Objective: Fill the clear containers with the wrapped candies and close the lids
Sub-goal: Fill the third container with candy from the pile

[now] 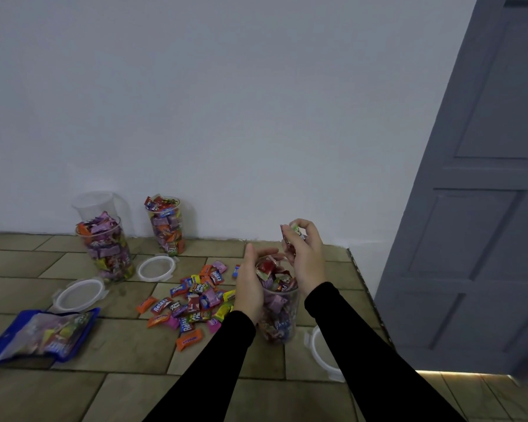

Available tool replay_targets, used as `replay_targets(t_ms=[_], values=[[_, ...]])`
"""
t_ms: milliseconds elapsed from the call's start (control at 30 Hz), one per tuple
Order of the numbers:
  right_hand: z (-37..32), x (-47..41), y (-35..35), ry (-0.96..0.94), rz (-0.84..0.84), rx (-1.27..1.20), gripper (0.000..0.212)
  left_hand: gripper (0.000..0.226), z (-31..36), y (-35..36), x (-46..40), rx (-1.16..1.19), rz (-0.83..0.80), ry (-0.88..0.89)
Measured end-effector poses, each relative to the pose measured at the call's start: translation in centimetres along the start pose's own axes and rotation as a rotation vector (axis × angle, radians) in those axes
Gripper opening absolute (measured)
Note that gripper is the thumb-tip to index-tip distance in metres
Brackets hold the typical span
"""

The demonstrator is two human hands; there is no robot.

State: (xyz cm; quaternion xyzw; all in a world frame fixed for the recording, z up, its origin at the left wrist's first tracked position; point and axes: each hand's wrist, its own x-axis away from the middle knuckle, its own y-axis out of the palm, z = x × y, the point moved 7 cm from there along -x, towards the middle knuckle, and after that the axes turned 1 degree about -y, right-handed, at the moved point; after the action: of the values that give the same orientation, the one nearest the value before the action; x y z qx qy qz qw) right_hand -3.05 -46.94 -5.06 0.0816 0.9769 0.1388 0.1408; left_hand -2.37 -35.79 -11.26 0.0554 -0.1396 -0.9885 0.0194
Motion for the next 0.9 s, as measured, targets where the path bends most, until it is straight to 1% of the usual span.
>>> replay_targets(t_ms=[100,267,433,567,667,767,833,867,900], values=[[-0.5,0.3,0.3,-0.015,-0.023,-0.032,0.006,0.073,0.0,0.0,-0.1,0.015,-0.015,0.008],[-1.0,0.7,0.5,-0.038,-0.063,-0.031,0.019,0.073,-0.4,-0.1,-0.3,0.038,-0.025,0.004],[-1.5,1.0,1.0,-0.089,-0.127,-0.022,0.019,0.073,-0.9,-0.3,-0.6,0.078,-0.008,-0.031],[-1.6,1.1,1.2,-0.110,-0.180,-0.052,0.015,0.063,-0.3,-0.1,-0.2,0.076,0.003,-0.019],[-1.4,0.7,1.1,-0.121,-0.152,0.094,0.027,0.061,-0.8,0.0,-0.1,0.152,-0.003,-0.077],[-1.3,0.2,1.1,-0.146,-0.132,0.214,0.033,0.071,-2.2,0.0,0.5,0.182,-0.055,-0.203],[-1.7,0.2,1.1,-0.150,-0.151,0.331,0.026,0.078,-3.0,-0.2,0.7,0.172,-0.064,-0.249],[-2.0,0.2,1.1,-0.159,-0.181,0.438,0.019,0.080,-3.2,-0.2,0.7,0.171,-0.065,-0.254],[-2.4,0.2,1.3,-0.175,-0.239,0.595,0.012,0.081,-3.2,-0.1,0.7,0.185,-0.067,-0.256]])
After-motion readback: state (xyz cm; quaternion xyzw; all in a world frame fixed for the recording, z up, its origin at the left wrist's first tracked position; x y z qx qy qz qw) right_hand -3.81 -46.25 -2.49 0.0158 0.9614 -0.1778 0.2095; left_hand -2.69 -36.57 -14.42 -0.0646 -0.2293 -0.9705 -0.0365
